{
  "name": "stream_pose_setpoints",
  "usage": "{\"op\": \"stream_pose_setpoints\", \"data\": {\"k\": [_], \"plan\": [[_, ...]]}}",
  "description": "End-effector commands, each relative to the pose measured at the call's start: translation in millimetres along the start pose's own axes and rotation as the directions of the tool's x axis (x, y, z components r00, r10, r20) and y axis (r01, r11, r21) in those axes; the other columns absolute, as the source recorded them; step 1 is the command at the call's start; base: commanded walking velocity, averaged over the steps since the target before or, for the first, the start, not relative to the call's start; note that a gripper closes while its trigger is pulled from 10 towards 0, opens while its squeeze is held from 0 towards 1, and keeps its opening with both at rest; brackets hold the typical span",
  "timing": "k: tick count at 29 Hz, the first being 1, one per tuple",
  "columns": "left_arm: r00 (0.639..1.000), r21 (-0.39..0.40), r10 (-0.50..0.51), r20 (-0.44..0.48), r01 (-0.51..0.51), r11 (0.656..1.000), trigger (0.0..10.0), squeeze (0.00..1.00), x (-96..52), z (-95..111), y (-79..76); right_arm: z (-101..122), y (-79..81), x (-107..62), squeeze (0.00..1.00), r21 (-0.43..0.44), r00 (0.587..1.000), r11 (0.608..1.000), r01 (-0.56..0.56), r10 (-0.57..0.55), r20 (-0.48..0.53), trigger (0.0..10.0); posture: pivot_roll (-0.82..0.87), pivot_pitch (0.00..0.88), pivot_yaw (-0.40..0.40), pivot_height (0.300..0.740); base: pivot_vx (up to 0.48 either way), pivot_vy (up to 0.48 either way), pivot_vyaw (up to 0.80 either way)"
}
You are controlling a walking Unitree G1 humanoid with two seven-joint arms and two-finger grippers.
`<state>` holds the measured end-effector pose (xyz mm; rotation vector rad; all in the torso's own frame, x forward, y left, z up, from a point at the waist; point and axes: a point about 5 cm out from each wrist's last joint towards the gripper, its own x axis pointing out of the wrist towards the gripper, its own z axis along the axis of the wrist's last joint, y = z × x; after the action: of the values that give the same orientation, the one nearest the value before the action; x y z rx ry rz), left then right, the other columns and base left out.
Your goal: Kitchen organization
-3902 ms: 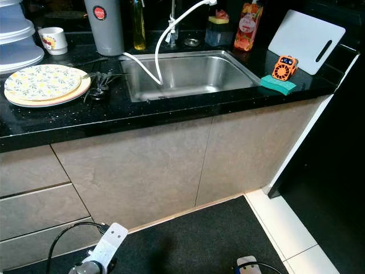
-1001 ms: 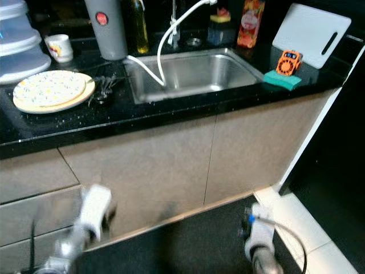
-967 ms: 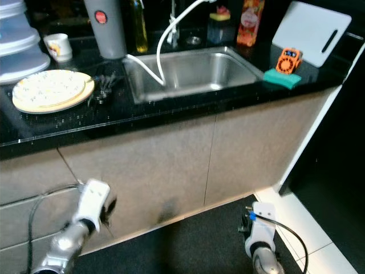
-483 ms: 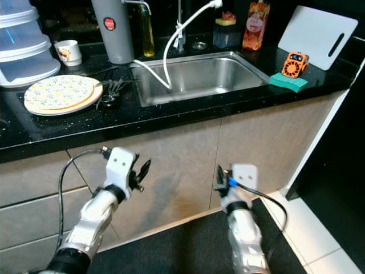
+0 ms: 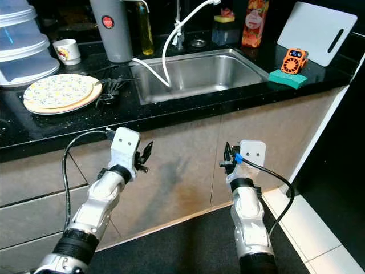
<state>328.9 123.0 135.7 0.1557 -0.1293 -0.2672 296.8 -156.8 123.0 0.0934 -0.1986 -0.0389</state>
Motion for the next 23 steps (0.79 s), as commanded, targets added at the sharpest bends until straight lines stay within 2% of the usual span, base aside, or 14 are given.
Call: {"op": "stream_pose_setpoints", "data": {"k": [1,3,4,7,8,11,13,14,16,18,19,20,21,23], "plan": [[0.998,0.021,0.03,-0.056,-0.029,0.999,10.0,0.0,0.7,-9.9,3.9,2.4,6.0,2.1,0.0,-0.003,1.0,1.0,-0.016,0.016,0.008,10.0,0.0,0.0,0.053,0.74,0.0,0.0,0.0],[0.995,0.024,0.064,-0.08,-0.062,0.998,10.0,0.0,0.5,-14.0,8.3,0.4,4.5,2.0,0.0,-0.015,1.0,1.0,0.019,-0.019,0.004,10.0,0.0,0.0,0.055,0.74,0.0,0.0,0.0],[0.999,0.018,0.04,0.016,-0.04,0.999,10.0,0.0,3.1,7.7,9.1,26.6,14.9,2.0,0.0,0.119,0.994,0.992,-0.03,0.017,0.105,10.0,0.0,0.0,0.055,0.74,0.0,0.0,0.0],[0.996,0.028,0.018,0.087,-0.02,0.999,10.0,0.0,5.2,23.7,9.7,46.5,23.4,2.0,0.0,0.156,0.981,0.983,-0.099,0.07,0.183,10.0,0.0,0.0,0.056,0.74,0.0,0.0,0.0],[0.997,0.095,0.044,0.06,-0.049,0.994,10.0,0.0,10.6,19.5,21.7,51.2,25.0,7.3,0.0,0.073,0.978,0.994,-0.087,0.071,0.198,10.0,-0.01,0.0,0.054,0.74,0.0,0.0,0.0],[0.996,0.129,0.065,0.065,-0.073,0.989,10.0,0.0,13.4,21.4,29.7,55.2,25.1,10.8,0.0,0.033,0.974,0.997,-0.073,0.064,0.218,10.0,-0.01,0.0,0.054,0.74,0.0,0.0,0.0],[0.985,0.129,0.043,0.165,-0.065,0.99,10.0,0.0,18.4,52.0,44.5,93.9,23.8,16.2,0.0,0.07,0.935,0.992,-0.107,0.076,0.347,10.0,0.0,0.0,0.055,0.74,0.0,0.0,0.0],[0.978,0.14,0.034,0.206,-0.064,0.988,10.0,0.0,19.5,65.4,53.5,110.7,22.2,17.7,0.0,0.037,0.912,0.993,-0.113,0.088,0.401,10.0,0.0,0.0,0.056,0.74,0.0,0.0,0.0],[0.973,0.149,0.028,0.229,-0.064,0.987,10.0,0.0,19.9,73.4,59.2,120.6,21.1,18.1,0.0,0.01,0.896,0.994,-0.112,0.097,0.433,10.0,0.0,0.0,0.056,0.74,0.0,0.0,0.0],[0.959,0.264,0.018,0.282,-0.095,0.96,10.0,0.0,18.7,90.5,78.5,137.6,21.3,19.5,0.0,-0.219,0.847,0.973,-0.073,0.176,0.501,10.0,0.0,0.0,0.059,0.74,0.0,0.0,0.0],[0.959,0.264,0.018,0.282,-0.095,0.96,10.0,0.0,18.7,90.5,78.5,137.6,21.3,19.5,0.0,-0.219,0.847,0.973,-0.073,0.176,0.501,10.0,0.0,0.0,0.059,0.74,0.0,0.0,0.0],[0.95,0.287,0.023,0.311,-0.118,0.951,10.0,0.0,18.0,102.1,88.1,146.0,21.1,20.2,0.0,-0.291,0.824,0.955,-0.053,0.206,0.527,10.0,0.01,0.0,0.054,0.74,0.0,0.0,0.0],[0.939,0.271,0.038,0.341,-0.137,0.953,10.0,0.0,17.7,114.6,95.5,153.7,19.8,21.3,0.0,-0.315,0.811,0.948,-0.039,0.214,0.545,10.0,0.01,0.0,0.054,0.74,0.0,0.0,0.0],[0.899,0.179,0.077,0.431,-0.169,0.969,10.0,0.0,18.2,144.9,101.7,169.5,13.5,24.0,0.0,-0.255,0.794,0.967,-0.015,0.167,0.584,10.0,0.02,0.0,0.05,0.74,0.0,0.0,0.0]]}}
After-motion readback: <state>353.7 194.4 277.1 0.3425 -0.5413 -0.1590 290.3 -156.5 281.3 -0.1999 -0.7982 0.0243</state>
